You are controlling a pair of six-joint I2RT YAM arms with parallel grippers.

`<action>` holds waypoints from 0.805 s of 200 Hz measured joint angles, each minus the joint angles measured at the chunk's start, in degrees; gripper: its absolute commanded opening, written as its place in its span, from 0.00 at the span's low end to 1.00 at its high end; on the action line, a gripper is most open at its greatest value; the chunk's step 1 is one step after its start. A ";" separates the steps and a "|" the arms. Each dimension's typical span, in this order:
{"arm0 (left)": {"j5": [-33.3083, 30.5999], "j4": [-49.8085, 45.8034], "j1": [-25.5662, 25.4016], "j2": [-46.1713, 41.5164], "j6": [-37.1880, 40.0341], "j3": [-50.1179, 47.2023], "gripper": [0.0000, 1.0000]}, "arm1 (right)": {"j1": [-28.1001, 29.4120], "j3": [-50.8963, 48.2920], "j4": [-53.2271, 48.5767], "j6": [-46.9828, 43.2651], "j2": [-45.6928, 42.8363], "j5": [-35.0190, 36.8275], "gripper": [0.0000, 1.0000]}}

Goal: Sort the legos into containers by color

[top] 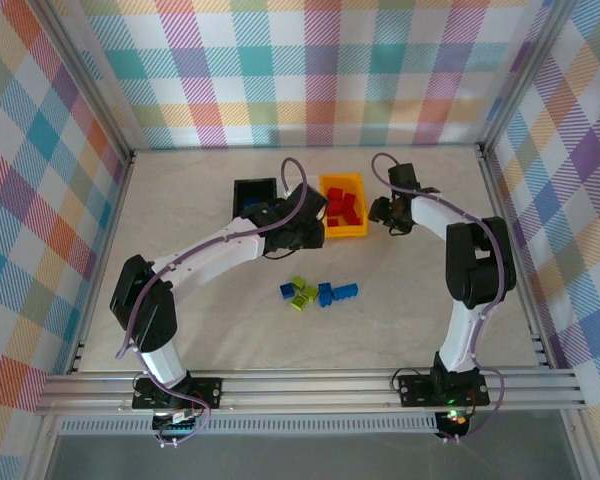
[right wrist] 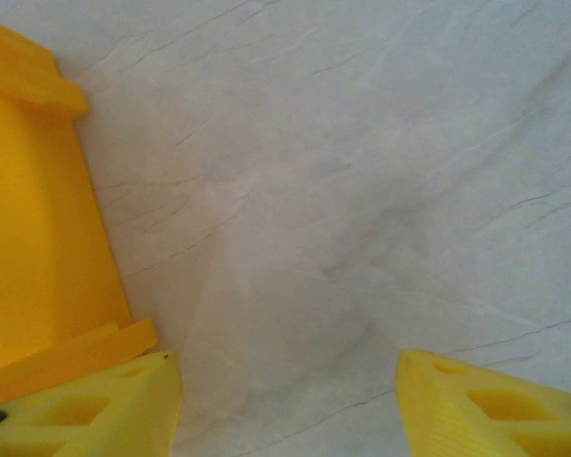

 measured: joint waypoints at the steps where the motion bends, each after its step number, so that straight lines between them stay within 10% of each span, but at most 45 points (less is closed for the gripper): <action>1: 0.00 0.00 0.00 0.00 0.00 0.00 0.24 | 0.07 0.00 0.02 0.00 0.00 -0.02 0.61; 53: -0.02 -1.14 0.00 5.62 0.07 5.31 0.24 | 3.72 -6.67 1.68 0.68 -5.07 0.07 0.65; 161: -3.74 -8.20 3.91 40.70 0.17 47.87 0.35 | 3.65 -19.52 2.93 4.13 -26.25 0.00 0.69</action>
